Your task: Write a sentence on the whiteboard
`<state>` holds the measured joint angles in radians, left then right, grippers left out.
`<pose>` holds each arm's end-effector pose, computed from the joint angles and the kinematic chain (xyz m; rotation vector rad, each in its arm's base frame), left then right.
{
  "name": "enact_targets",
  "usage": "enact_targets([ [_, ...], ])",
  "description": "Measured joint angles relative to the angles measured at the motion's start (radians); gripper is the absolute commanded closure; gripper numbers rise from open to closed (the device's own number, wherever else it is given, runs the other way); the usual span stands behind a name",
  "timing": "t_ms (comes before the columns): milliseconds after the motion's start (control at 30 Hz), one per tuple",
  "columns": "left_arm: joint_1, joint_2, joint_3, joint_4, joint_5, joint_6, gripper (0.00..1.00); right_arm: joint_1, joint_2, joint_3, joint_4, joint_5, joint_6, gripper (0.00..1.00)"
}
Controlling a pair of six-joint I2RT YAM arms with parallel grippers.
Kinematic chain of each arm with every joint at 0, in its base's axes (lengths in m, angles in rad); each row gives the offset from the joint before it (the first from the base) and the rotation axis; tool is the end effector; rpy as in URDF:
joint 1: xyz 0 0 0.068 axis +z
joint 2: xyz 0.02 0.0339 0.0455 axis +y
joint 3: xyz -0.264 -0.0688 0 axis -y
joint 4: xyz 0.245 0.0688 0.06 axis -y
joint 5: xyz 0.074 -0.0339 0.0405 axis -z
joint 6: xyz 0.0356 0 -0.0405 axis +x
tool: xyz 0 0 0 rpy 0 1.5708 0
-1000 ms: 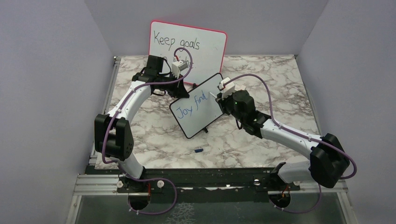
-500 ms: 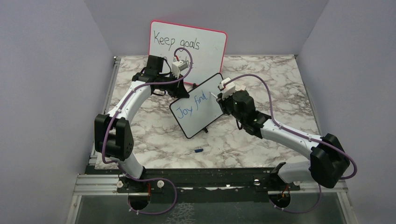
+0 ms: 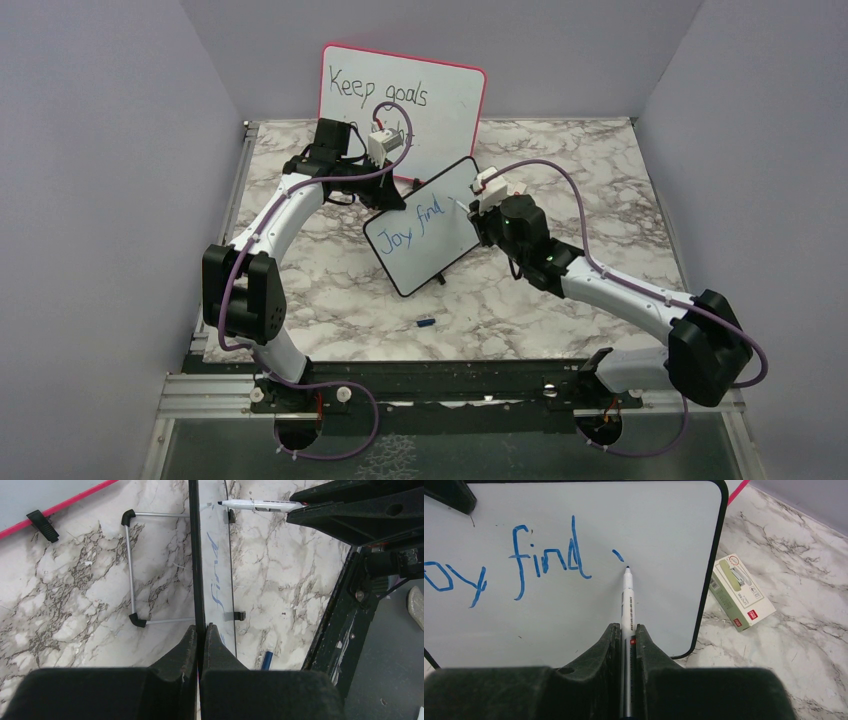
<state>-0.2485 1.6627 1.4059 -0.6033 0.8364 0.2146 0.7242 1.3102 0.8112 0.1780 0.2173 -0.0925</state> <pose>0.3427 -0.1142 0.2980 0.8819 2.1154 -1.0190 0.2291 0.1924 0.2697 -0.6122 1.7884 0.2268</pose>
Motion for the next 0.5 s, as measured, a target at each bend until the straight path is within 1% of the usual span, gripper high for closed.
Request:
enact_targets([
  [500,0.000,0.000,0.000,0.000,0.000,-0.001,1.00,0.000,-0.006,-0.003,0.042,0.002,0.006,0.99],
])
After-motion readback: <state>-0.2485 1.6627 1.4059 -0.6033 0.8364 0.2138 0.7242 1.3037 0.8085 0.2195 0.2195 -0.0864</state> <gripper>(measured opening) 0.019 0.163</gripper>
